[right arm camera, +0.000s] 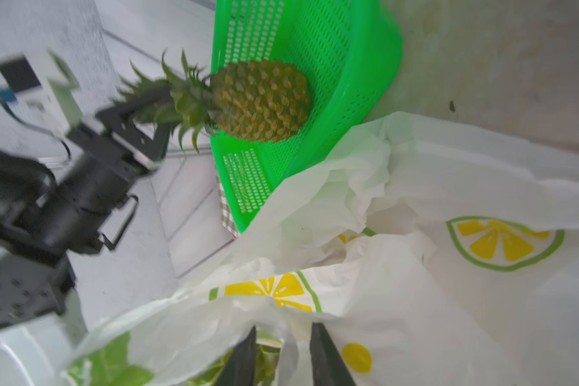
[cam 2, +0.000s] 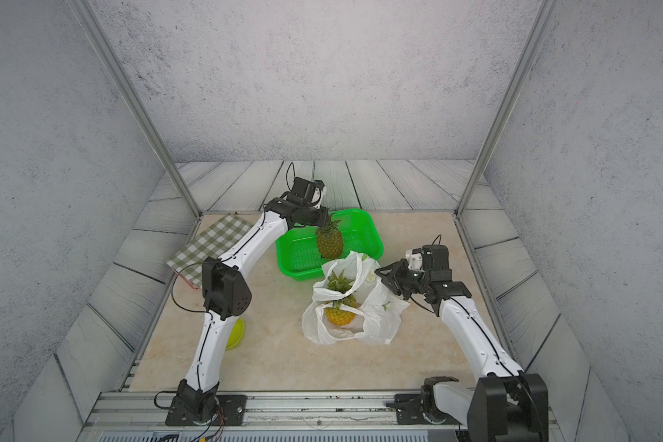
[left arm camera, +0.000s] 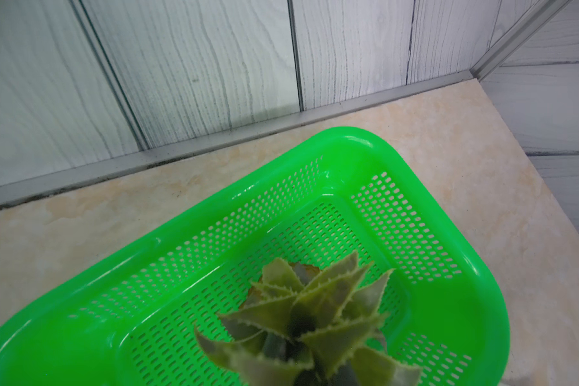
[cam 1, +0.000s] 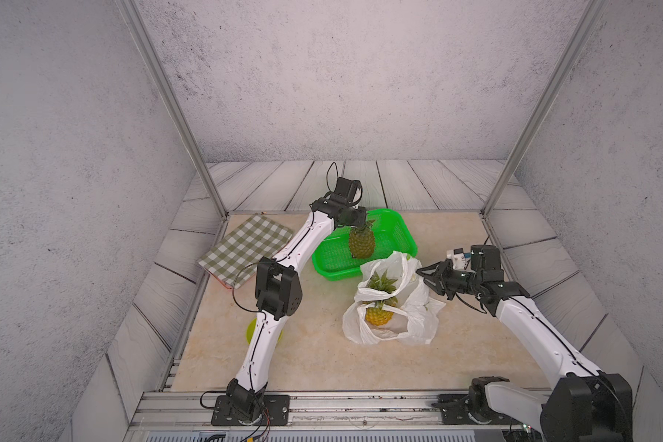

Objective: Place the pineapple into a plastic bag & tie a knot
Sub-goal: Pick up the pineapple from the basket.

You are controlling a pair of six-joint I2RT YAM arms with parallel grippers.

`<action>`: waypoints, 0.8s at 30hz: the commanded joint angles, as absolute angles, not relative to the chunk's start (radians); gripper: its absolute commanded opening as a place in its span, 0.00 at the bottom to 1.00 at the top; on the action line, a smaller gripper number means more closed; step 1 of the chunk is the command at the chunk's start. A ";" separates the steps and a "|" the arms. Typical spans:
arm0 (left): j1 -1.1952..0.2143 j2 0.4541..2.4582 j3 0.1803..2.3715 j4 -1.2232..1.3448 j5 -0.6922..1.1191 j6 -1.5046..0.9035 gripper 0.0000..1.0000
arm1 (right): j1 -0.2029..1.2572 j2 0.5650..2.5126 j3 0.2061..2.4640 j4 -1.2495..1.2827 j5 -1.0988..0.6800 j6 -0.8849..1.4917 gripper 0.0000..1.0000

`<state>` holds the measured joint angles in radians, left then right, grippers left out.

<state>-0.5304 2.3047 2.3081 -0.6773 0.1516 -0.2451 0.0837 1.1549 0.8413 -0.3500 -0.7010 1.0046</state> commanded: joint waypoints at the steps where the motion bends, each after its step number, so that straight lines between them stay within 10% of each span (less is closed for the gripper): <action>1: -0.537 2.137 2.207 -0.610 0.189 -0.264 0.00 | 0.082 1.124 0.913 -0.504 -0.623 0.864 0.51; 5: -0.537 1.988 2.099 -0.583 0.177 -0.270 0.00 | 0.083 1.072 0.957 -0.604 -0.576 0.793 0.60; 13: -0.538 1.648 1.828 -0.550 0.111 -0.307 0.00 | 0.183 0.893 1.051 -0.848 -0.433 0.674 0.45; 24: -0.540 1.109 1.333 -0.628 0.086 -0.416 0.00 | 0.782 0.907 0.957 -0.691 -0.153 0.875 0.42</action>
<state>-0.5350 1.2003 1.3994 -0.6224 0.0978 -0.3614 0.6689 0.8719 0.9981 -0.7788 -0.2790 0.7898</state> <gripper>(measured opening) 0.162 0.414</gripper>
